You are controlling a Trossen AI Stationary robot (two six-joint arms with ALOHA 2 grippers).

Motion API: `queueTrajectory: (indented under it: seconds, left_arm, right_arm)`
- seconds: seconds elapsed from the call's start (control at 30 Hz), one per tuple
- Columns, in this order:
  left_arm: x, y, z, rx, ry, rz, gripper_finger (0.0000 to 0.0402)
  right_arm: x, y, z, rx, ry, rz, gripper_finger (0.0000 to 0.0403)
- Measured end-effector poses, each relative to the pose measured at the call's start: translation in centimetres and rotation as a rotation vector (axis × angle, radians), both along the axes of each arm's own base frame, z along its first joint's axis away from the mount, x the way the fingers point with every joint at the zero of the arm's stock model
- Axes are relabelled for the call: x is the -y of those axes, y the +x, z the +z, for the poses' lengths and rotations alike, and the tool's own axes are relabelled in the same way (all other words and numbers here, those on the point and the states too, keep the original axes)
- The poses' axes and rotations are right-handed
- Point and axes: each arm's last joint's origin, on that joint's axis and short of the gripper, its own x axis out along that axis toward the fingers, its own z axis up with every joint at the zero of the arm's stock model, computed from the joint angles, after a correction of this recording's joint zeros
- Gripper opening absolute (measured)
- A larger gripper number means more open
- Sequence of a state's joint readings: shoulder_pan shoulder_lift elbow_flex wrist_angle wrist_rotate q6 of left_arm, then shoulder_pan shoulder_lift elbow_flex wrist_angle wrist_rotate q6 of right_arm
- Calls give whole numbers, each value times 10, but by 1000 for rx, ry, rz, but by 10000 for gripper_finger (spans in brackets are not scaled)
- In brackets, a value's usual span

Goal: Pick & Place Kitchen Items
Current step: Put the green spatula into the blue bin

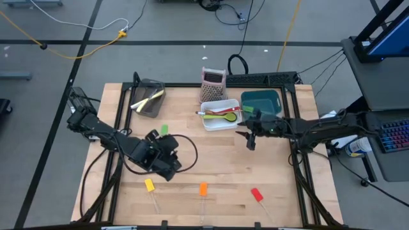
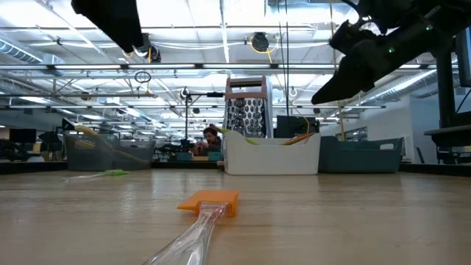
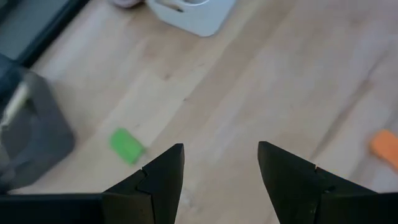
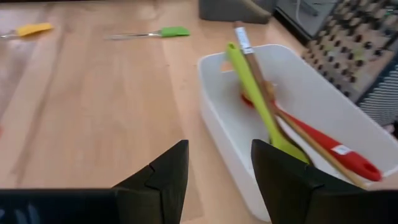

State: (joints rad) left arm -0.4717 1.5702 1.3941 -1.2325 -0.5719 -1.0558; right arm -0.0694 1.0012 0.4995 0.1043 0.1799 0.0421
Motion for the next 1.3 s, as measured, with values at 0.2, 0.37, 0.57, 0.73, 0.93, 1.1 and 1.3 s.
queueTrajectory:
  seconds: [0.2, 0.37, 0.57, 0.73, 0.93, 1.1, 1.3]
  left_arm:
    - [-5, -6, 2, -47, 15, 14, 212]
    - [-12, -14, 11, -40, 9, 28, 212]
    - [-22, -25, 27, 34, 43, 40, 211]
    - [-32, -32, 36, 59, 51, 42, 211]
    - [-54, -45, 18, 25, 55, 111, 211]
    - [-71, -55, -6, 65, -2, 155, 211]
    - [-90, -65, -34, 174, -87, 173, 211]
  right_arm:
    - [-11, 1, 0, 7, 28, 37, 167]
    - [-20, 1, 0, 8, 35, 79, 167]
    - [-31, 1, 0, 14, 70, 114, 167]
    - [-39, 0, 0, 18, 104, 140, 167]
    - [-50, -1, 0, 17, 113, 185, 167]
    - [-56, -2, 0, 15, 114, 218, 169]
    - [-60, -1, -1, 15, 112, 232, 189]
